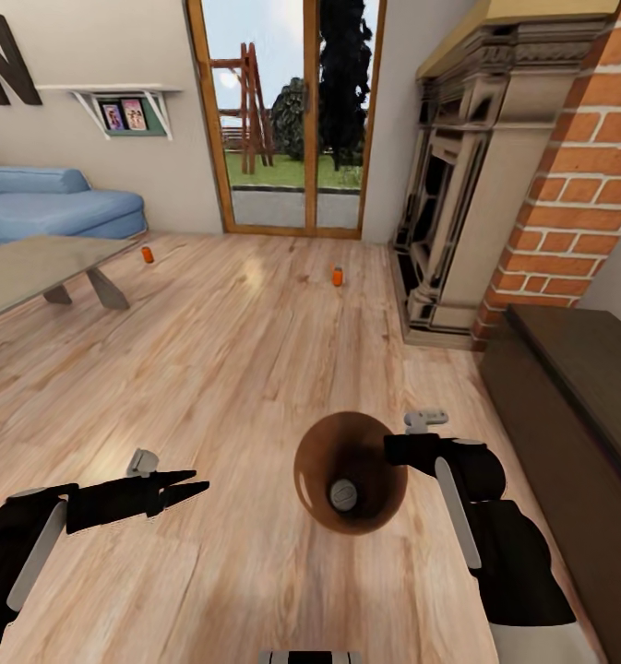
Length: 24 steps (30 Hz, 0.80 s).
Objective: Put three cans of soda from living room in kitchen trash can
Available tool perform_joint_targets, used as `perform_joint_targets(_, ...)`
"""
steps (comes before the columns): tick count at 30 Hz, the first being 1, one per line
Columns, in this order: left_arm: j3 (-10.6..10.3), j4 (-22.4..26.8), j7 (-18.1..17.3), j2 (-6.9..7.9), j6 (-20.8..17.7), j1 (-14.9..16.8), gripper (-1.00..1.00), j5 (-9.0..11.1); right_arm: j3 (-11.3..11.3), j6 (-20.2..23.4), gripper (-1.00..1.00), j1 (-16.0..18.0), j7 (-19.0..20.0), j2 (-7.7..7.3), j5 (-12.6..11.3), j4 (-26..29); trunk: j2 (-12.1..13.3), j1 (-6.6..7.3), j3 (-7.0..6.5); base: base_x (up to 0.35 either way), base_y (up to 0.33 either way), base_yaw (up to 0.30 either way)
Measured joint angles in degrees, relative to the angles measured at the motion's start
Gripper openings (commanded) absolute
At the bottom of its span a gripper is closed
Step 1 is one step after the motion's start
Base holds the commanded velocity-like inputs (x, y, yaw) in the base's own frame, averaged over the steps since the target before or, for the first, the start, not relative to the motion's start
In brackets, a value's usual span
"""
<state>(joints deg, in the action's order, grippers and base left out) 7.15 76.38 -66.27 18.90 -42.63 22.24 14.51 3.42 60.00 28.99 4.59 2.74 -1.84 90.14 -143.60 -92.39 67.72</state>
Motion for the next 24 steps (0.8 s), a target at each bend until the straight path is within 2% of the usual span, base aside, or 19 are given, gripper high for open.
perform_joint_targets(4,-0.03,0.0,0.04,-0.05,0.0,0.0,1.0,-0.01,0.0,0.0,-1.0,0.0,0.06,-0.03,0.06,-0.02,0.0,0.0,0.0,0.336,0.0,0.0)
perform_joint_targets(10,-0.1,0.0,0.16,-1.14,0.0,0.0,1.0,-0.08,0.0,0.0,-1.0,0.0,0.07,-0.03,-0.01,-0.04,0.0,0.0,0.0,0.336,0.0,0.0)
perform_joint_targets(24,-0.12,0.0,0.18,-1.23,0.0,0.0,1.0,-0.09,0.0,0.0,-1.0,0.0,0.07,-0.03,0.04,-0.03,0.0,0.0,0.0,0.336,0.0,0.0)
